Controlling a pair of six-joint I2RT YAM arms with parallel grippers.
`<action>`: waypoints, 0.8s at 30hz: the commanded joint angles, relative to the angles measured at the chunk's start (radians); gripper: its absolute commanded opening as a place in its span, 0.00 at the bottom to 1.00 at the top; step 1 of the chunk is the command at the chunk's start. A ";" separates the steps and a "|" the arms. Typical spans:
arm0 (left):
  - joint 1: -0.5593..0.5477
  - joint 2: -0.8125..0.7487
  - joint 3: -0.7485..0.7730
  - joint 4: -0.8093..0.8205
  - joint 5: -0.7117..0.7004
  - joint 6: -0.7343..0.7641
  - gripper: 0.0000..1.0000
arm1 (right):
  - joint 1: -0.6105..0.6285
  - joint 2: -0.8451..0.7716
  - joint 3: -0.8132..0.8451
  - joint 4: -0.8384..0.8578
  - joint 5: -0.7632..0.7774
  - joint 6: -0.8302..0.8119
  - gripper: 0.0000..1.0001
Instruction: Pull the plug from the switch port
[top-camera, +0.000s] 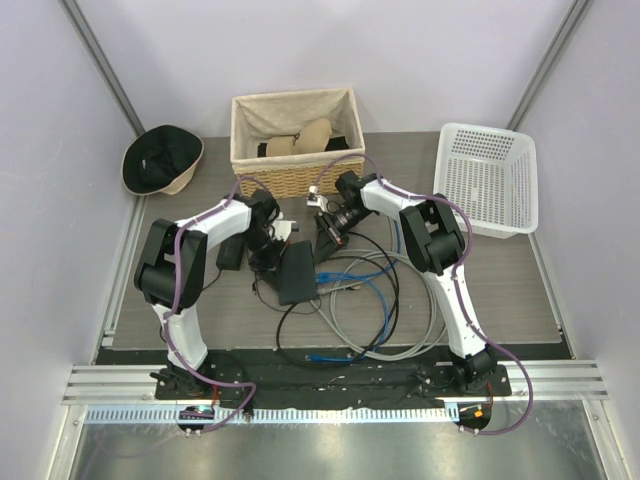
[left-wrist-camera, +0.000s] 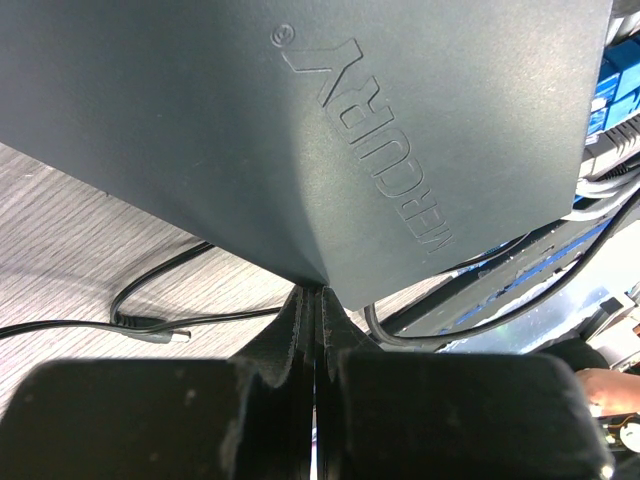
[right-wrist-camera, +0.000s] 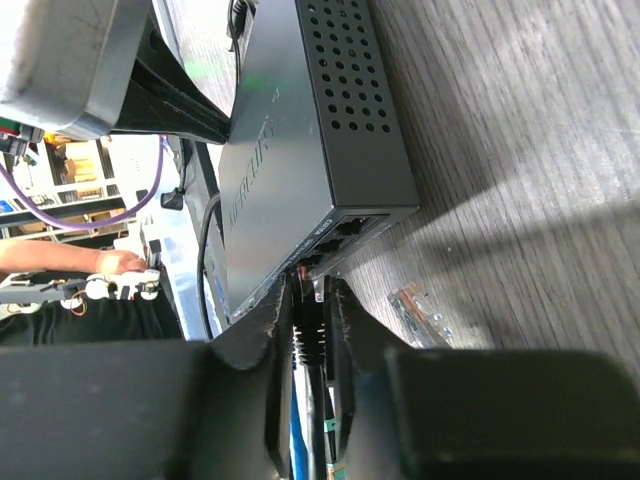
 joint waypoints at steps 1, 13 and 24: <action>-0.019 0.128 -0.076 0.188 -0.185 0.040 0.00 | 0.016 0.003 0.037 -0.002 -0.002 -0.014 0.14; -0.019 0.130 -0.076 0.187 -0.185 0.039 0.00 | 0.017 -0.003 0.023 -0.028 0.063 -0.069 0.01; -0.019 0.150 -0.063 0.176 -0.182 0.040 0.00 | 0.033 -0.045 0.033 -0.020 0.236 -0.029 0.01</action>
